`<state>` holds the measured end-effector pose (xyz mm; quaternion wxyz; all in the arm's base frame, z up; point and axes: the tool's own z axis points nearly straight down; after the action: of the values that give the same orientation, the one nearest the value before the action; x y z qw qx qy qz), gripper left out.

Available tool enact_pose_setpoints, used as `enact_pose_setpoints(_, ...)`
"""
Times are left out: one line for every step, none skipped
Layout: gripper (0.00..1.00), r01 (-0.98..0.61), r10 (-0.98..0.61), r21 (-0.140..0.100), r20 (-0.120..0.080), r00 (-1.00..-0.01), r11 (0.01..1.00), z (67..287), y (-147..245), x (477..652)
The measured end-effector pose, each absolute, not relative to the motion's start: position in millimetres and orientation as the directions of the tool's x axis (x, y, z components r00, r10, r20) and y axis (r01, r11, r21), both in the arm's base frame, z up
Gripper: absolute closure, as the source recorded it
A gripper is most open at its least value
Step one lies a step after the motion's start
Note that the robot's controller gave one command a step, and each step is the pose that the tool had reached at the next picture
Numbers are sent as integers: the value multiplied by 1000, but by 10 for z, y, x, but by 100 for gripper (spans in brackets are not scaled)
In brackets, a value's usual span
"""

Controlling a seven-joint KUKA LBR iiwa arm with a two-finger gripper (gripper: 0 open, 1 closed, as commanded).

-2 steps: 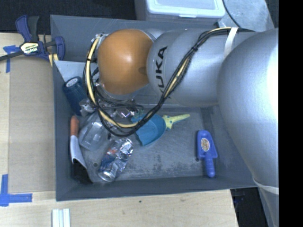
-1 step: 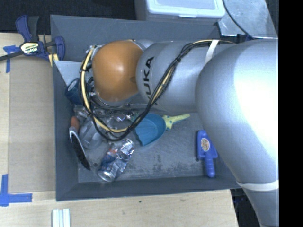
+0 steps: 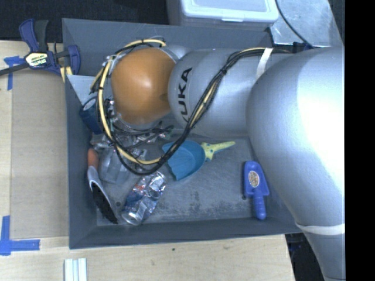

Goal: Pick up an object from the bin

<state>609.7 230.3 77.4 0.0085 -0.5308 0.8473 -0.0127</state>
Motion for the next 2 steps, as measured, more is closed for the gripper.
enact_pose_setpoints(100, -899, -900, -30, -1, -437, 436, 774, 2304, 6097)
enact_pose_setpoints(100, -899, -899, -26, 1, -437, 437, 881, 2293, 6077)
